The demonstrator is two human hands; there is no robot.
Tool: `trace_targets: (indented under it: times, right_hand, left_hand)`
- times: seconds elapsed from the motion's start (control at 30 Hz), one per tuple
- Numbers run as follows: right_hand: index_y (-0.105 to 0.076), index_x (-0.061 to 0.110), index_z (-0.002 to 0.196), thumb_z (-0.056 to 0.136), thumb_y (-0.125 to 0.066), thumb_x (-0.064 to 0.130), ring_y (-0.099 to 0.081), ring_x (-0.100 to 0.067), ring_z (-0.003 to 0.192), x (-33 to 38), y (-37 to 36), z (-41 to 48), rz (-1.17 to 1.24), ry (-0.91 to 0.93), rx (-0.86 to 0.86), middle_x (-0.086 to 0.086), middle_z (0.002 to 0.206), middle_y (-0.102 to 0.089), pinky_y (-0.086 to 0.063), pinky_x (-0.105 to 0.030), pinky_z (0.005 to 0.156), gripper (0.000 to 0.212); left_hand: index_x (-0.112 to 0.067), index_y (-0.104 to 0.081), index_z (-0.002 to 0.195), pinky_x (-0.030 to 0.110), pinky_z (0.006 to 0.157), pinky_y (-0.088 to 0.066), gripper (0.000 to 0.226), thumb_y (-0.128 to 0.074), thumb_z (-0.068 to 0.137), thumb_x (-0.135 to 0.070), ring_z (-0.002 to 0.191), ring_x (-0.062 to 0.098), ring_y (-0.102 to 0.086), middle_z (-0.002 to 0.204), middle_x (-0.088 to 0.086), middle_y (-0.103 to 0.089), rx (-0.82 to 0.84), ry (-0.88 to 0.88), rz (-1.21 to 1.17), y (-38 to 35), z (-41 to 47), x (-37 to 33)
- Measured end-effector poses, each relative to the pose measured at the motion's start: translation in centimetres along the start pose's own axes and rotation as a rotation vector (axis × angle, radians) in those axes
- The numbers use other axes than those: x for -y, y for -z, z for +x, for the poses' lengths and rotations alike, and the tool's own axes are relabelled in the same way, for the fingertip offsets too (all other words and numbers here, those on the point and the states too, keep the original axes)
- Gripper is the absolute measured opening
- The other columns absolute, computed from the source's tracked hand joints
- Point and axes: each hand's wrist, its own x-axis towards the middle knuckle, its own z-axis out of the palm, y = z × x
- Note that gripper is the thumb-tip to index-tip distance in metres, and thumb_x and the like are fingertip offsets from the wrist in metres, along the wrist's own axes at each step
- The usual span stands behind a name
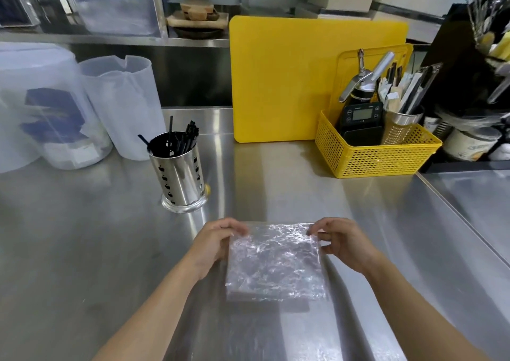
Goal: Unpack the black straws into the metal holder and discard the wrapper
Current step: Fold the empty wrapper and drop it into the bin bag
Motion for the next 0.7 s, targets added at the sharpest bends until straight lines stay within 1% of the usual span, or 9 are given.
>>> trace_targets:
  times: [0.07, 0.13, 0.2, 0.27, 0.33, 0.43, 0.5, 0.6, 0.7]
  right_hand:
    - [-0.067, 0.007, 0.078, 0.069, -0.056, 0.004, -0.057, -0.012, 0.061, -0.1, -0.1, -0.1, 0.008, -0.007, 0.01, -0.005, 0.079, -0.061, -0.046, -0.023, 0.049, 0.014]
    - [-0.062, 0.009, 0.09, 0.073, -0.057, -0.012, -0.059, -0.013, 0.06, -0.4, -0.1, 0.0, 0.011, 0.022, 0.009, -0.005, 0.084, -0.053, -0.05, -0.023, 0.05, 0.028]
    - [-0.056, 0.014, 0.112, 0.074, -0.055, -0.02, -0.06, -0.018, 0.064, -0.8, -0.2, 0.3, 0.006, 0.044, -0.027, -0.008, 0.089, -0.049, -0.052, -0.023, 0.054, 0.051]
    - [-0.048, 0.019, 0.124, 0.072, -0.06, -0.018, -0.061, -0.021, 0.073, -1.1, -0.3, 0.6, 0.045, 0.054, -0.087, -0.011, 0.093, -0.054, -0.054, -0.022, 0.062, 0.064]
    - [-0.051, 0.012, 0.116, 0.07, -0.064, -0.014, -0.062, -0.02, 0.076, -1.1, -0.5, 0.7, 0.097, 0.059, -0.133, -0.011, 0.09, -0.061, -0.054, -0.019, 0.065, 0.055]
    - [-0.062, 0.001, 0.076, 0.073, -0.058, -0.017, -0.057, -0.019, 0.067, -1.0, -1.0, 0.4, 0.088, 0.075, -0.119, -0.004, 0.064, -0.065, -0.05, -0.015, 0.061, 0.018]
    - [-0.06, 0.003, 0.065, 0.075, -0.057, -0.014, -0.055, -0.018, 0.065, -1.2, -0.9, 0.2, 0.083, 0.06, -0.102, -0.005, 0.063, -0.063, -0.048, -0.017, 0.06, 0.02]
    - [-0.061, 0.01, 0.074, 0.077, -0.061, 0.003, -0.056, -0.015, 0.06, -1.1, -0.8, -0.4, 0.058, 0.001, 0.005, -0.006, 0.071, -0.062, -0.046, -0.022, 0.057, 0.007]
    - [-0.065, 0.012, 0.088, 0.076, -0.061, -0.002, -0.064, -0.015, 0.064, -1.3, -0.6, -0.8, 0.016, -0.056, 0.093, -0.003, 0.075, -0.067, -0.049, -0.024, 0.056, 0.018]
  left_hand:
    - [-0.013, -0.07, 0.085, 0.03, 0.062, -0.045, 0.024, -0.047, 0.082, -0.022, 0.073, 0.021, -0.062, 0.083, 0.005, -0.069, 0.086, 0.069, -0.204, 0.1, -0.1, 0.3]
    - [-0.013, -0.065, 0.103, 0.032, 0.062, -0.048, 0.038, -0.054, 0.075, -0.037, 0.074, 0.021, -0.064, 0.091, 0.006, -0.07, 0.121, 0.127, -0.268, 0.1, -0.1, 0.4]
    - [-0.02, -0.052, 0.121, 0.032, 0.064, -0.051, 0.051, -0.066, 0.072, -0.027, 0.079, 0.02, -0.065, 0.103, 0.005, -0.068, 0.11, 0.132, -0.232, -0.2, -0.1, 0.5]
    - [-0.026, -0.038, 0.125, 0.029, 0.065, -0.055, 0.07, -0.072, 0.069, 0.0, 0.084, 0.021, -0.065, 0.111, 0.009, -0.066, 0.065, 0.151, -0.18, -0.7, -0.3, 0.6]
    - [-0.017, -0.041, 0.123, 0.025, 0.066, -0.056, 0.067, -0.069, 0.069, 0.01, 0.085, 0.022, -0.065, 0.106, 0.014, -0.068, 0.006, 0.181, -0.166, -1.0, -0.1, 0.9]
    - [0.009, -0.057, 0.107, 0.022, 0.064, -0.056, 0.042, -0.072, 0.067, 0.009, 0.074, 0.019, -0.068, 0.09, 0.015, -0.071, -0.048, 0.221, -0.144, -1.0, 0.3, 1.2]
    - [0.013, -0.059, 0.098, 0.021, 0.062, -0.05, 0.03, -0.071, 0.073, 0.002, 0.075, 0.019, -0.063, 0.086, 0.016, -0.068, -0.064, 0.227, -0.083, -0.8, 0.4, 1.6]
    - [0.002, -0.064, 0.089, 0.03, 0.065, -0.039, 0.031, -0.075, 0.072, -0.021, 0.084, 0.025, -0.049, 0.086, 0.015, -0.06, -0.084, 0.209, -0.026, -1.1, -0.1, 1.8]
    - [-0.011, -0.062, 0.078, 0.032, 0.059, -0.036, 0.03, -0.072, 0.069, -0.039, 0.068, 0.023, -0.043, 0.073, 0.013, -0.05, -0.114, 0.152, 0.088, -1.8, -0.4, 1.5]
